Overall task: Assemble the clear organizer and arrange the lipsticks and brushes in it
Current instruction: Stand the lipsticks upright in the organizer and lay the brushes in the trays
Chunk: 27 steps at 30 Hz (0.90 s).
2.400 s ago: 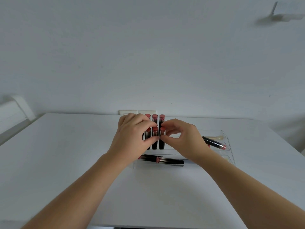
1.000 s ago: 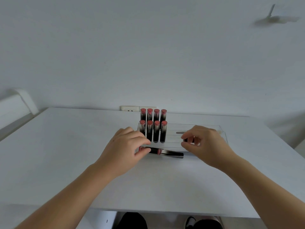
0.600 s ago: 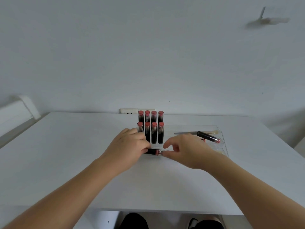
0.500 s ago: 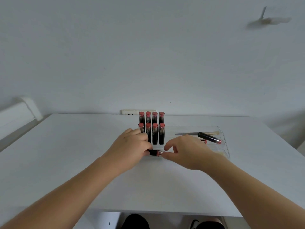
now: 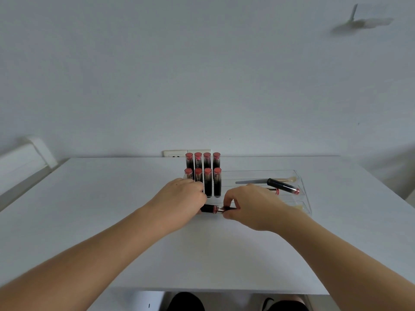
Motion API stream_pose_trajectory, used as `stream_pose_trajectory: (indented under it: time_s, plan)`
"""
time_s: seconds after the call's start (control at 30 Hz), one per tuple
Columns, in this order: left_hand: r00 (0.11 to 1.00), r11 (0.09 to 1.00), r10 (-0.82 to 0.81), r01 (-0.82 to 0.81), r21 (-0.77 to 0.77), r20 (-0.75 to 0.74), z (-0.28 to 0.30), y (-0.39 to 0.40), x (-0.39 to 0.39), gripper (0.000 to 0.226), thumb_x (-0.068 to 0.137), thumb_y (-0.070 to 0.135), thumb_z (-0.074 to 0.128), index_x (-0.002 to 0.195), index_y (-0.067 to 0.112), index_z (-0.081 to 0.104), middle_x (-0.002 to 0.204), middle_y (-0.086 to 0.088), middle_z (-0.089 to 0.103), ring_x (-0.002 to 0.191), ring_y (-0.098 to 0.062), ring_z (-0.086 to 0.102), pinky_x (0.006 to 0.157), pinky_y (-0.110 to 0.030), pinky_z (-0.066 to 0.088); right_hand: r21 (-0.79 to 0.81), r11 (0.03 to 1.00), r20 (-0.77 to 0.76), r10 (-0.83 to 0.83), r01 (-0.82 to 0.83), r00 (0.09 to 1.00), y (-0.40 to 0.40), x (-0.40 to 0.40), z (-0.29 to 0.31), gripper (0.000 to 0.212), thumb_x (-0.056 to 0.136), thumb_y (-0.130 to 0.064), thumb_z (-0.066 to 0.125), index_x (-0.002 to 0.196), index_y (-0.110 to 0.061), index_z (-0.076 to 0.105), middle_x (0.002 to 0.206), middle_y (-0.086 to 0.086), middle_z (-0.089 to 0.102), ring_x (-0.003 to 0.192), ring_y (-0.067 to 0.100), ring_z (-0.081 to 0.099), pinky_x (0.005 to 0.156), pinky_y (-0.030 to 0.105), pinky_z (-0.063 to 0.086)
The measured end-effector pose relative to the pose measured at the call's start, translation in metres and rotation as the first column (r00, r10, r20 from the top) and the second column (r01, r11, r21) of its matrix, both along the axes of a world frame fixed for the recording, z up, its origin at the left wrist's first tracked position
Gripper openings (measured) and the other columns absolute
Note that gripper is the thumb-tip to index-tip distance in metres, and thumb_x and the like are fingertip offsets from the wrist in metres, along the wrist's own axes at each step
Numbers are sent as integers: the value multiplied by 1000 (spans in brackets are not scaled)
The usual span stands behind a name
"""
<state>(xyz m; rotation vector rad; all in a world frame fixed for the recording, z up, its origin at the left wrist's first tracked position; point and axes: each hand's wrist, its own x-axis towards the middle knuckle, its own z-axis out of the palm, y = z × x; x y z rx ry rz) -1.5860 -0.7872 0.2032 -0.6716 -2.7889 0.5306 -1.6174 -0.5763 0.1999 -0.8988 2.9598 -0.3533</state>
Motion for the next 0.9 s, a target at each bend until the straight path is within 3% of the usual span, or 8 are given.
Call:
stream_pose_trajectory:
  time_s: [0.27,0.43,0.67,0.9]
  plan:
    - [993,1000,13,-10,-21,113,12,3,-1,20,97,27,52,100,12,66,99,-2,55,88,-26,61,65,-36,46,-32,999,19,-16,16,1000,0,0,-1,15,89,-52,64,89,-40,56,76,-12,57,68,1,49,52,26,31]
    - [990,1000,-3,0,27,143,18,2,-1,17,91,28,55,95,15,65,88,4,43,80,-23,58,59,-33,39,-57,998,26,-30,31,999,2,1,-2,15,89,-53,64,91,-39,58,74,-13,57,66,4,53,52,25,32]
    - [994,999,-44,41,28,100,22,-4,4,15,85,28,55,88,17,63,90,5,50,85,-18,54,59,-30,33,-93,995,5,-30,31,1000,5,3,-6,16,91,-51,63,98,-37,62,76,-9,62,69,11,59,51,25,32]
    - [997,998,-53,54,-24,59,31,-9,4,12,82,31,54,85,22,62,89,9,51,92,-15,52,59,-29,38,-162,987,-11,-11,9,1000,7,3,-8,18,91,-48,65,102,-33,65,70,-9,58,61,5,50,52,23,32]
